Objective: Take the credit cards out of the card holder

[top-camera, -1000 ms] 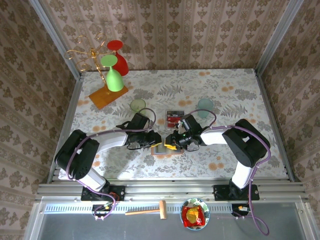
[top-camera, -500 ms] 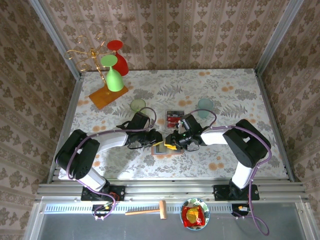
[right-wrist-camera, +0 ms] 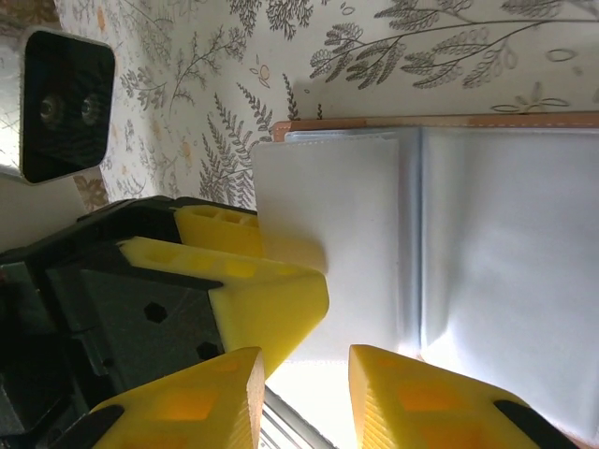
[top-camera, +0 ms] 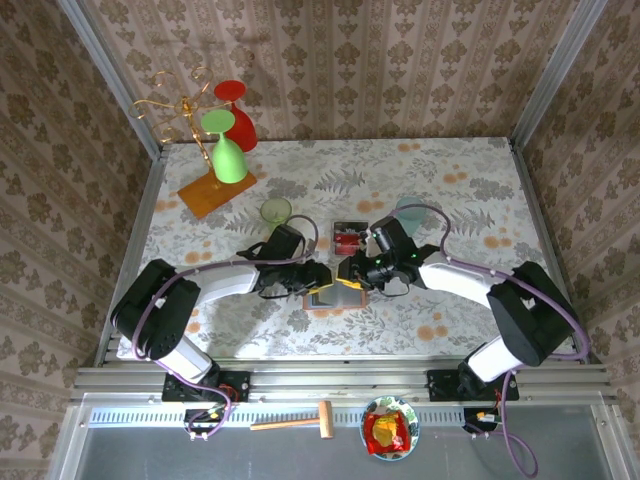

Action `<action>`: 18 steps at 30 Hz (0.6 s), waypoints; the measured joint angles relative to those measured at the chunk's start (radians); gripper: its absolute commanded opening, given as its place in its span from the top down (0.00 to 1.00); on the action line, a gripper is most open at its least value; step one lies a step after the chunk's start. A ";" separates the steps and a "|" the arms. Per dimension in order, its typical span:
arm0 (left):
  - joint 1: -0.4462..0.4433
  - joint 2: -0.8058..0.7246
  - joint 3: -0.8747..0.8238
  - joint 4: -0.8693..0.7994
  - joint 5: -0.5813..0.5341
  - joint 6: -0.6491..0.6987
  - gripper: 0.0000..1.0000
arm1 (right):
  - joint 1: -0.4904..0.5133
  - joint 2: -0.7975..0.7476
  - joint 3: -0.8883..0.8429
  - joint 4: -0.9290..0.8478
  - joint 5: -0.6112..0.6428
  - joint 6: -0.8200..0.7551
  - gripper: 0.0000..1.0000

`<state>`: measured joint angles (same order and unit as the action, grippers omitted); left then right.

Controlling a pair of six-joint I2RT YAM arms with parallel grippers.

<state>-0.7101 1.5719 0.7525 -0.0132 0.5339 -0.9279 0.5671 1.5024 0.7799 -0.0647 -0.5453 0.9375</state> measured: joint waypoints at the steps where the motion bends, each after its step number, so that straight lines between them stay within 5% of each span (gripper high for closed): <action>1: -0.003 0.000 0.009 -0.001 0.002 0.000 0.62 | -0.004 -0.014 0.000 -0.017 0.008 -0.005 0.68; 18: -0.080 0.156 0.171 0.004 0.029 0.000 0.55 | -0.104 -0.224 -0.046 -0.164 0.071 -0.053 0.67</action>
<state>-0.7902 1.7283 0.9237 -0.0090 0.5625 -0.9283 0.4629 1.2789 0.7338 -0.2287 -0.4740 0.8845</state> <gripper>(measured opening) 0.442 0.333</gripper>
